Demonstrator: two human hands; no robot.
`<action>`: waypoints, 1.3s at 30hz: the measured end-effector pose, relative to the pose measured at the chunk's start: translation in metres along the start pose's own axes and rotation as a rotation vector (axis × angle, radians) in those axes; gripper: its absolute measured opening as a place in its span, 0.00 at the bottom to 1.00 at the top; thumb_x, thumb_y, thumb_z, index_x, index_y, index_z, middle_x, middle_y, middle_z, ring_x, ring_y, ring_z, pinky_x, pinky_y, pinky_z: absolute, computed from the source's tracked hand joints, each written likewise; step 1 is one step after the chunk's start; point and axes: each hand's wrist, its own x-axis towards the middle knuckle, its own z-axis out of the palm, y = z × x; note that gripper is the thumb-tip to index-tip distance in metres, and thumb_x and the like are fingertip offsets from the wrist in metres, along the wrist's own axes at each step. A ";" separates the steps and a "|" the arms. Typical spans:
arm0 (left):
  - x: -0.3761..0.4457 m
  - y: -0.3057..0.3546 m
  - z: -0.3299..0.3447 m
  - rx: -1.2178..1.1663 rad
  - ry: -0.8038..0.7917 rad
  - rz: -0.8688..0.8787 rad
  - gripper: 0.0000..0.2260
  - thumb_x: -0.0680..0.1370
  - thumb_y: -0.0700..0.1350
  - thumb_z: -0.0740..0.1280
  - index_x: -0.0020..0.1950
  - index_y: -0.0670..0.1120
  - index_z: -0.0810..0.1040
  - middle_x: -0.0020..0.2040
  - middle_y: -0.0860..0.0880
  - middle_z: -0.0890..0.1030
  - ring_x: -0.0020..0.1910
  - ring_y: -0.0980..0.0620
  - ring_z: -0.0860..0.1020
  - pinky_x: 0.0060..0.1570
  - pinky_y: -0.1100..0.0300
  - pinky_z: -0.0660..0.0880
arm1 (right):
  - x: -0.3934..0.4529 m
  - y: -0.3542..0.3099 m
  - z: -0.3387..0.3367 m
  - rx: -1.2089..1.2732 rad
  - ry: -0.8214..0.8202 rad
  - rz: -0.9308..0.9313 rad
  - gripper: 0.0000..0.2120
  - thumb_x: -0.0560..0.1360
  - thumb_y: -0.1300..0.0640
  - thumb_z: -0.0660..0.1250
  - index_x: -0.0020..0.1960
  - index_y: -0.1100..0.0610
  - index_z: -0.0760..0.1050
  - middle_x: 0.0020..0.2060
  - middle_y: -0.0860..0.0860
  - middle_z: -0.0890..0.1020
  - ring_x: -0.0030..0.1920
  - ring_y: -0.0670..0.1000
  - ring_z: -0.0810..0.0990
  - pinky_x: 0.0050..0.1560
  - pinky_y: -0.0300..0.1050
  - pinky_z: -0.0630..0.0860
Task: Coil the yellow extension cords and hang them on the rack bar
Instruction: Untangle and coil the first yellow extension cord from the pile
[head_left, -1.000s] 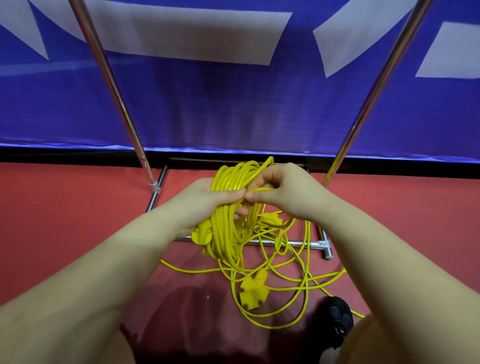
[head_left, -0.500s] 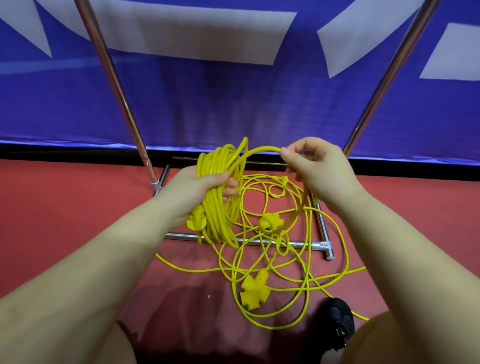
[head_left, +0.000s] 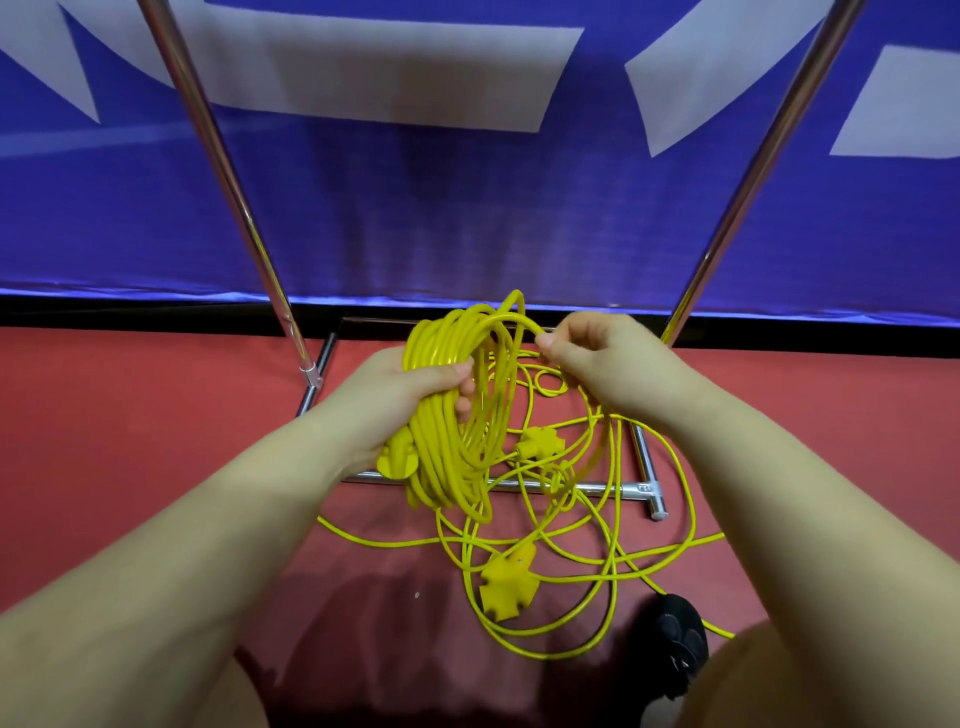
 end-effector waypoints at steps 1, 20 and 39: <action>0.002 0.002 -0.001 -0.030 0.034 0.007 0.04 0.76 0.37 0.64 0.42 0.39 0.76 0.30 0.47 0.78 0.28 0.52 0.77 0.34 0.59 0.78 | -0.002 0.001 0.003 -0.049 -0.095 0.029 0.16 0.77 0.46 0.62 0.34 0.54 0.73 0.28 0.49 0.76 0.28 0.48 0.72 0.34 0.43 0.70; 0.016 0.019 -0.027 -0.162 0.294 0.137 0.07 0.78 0.39 0.64 0.39 0.41 0.76 0.27 0.49 0.78 0.27 0.54 0.77 0.35 0.61 0.79 | 0.006 0.017 0.022 0.136 -0.284 0.124 0.05 0.79 0.56 0.62 0.45 0.56 0.73 0.36 0.54 0.82 0.37 0.52 0.83 0.41 0.45 0.79; -0.001 0.007 0.002 0.332 -0.021 0.238 0.06 0.73 0.35 0.69 0.41 0.46 0.78 0.32 0.51 0.81 0.32 0.56 0.79 0.37 0.64 0.78 | 0.007 -0.021 0.014 1.529 -0.065 0.367 0.08 0.79 0.58 0.59 0.46 0.60 0.74 0.34 0.58 0.84 0.34 0.54 0.85 0.36 0.44 0.82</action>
